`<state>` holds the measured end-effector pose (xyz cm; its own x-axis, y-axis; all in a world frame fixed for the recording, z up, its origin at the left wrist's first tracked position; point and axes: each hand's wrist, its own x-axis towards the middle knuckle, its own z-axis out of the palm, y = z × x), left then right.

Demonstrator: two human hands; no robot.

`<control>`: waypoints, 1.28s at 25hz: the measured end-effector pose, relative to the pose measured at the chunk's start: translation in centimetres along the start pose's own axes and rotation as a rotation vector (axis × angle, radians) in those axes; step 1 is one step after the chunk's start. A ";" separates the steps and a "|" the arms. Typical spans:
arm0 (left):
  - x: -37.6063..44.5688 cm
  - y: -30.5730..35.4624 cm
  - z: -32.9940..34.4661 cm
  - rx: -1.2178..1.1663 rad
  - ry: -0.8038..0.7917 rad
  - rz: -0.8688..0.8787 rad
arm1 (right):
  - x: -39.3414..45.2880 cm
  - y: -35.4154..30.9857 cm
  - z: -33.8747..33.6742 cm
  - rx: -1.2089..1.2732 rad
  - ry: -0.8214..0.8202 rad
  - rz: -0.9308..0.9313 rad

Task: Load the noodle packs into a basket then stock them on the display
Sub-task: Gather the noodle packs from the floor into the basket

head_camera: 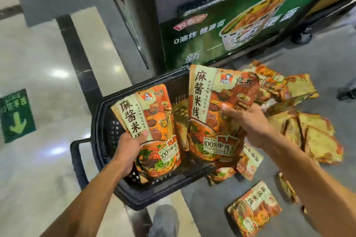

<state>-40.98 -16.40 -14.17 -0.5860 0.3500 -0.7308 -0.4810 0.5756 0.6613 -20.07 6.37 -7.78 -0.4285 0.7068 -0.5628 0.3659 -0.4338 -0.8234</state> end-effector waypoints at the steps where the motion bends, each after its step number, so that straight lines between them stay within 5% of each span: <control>1: 1.1 -0.6 -0.7 0.003 0.004 -0.027 | 1.2 0.2 1.7 -0.023 -0.027 0.022; 9: 10.4 -8.2 -0.6 -0.063 0.017 -0.276 | 10.6 6.8 8.6 -0.277 -0.238 0.313; 19: 21.3 -17.1 1.0 -0.130 0.111 -0.405 | 25.7 19.3 8.4 -0.590 -0.331 0.523; 22: 21.7 -17.7 1.8 -0.144 0.249 -0.366 | 24.4 19.3 9.8 -0.638 -0.206 0.494; 26: 20.8 -16.3 3.4 0.125 0.448 -0.310 | 23.1 18.9 10.8 -0.789 -0.111 0.328; 32: 21.9 -14.7 4.2 0.164 0.350 -0.243 | 21.7 19.1 11.2 -0.820 -0.124 0.172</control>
<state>-44.04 -14.09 -40.57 -0.6677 -0.0646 -0.7416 -0.5387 0.7296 0.4214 -31.61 7.18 -36.48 -0.3822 0.5805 -0.7190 0.8973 0.0470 -0.4390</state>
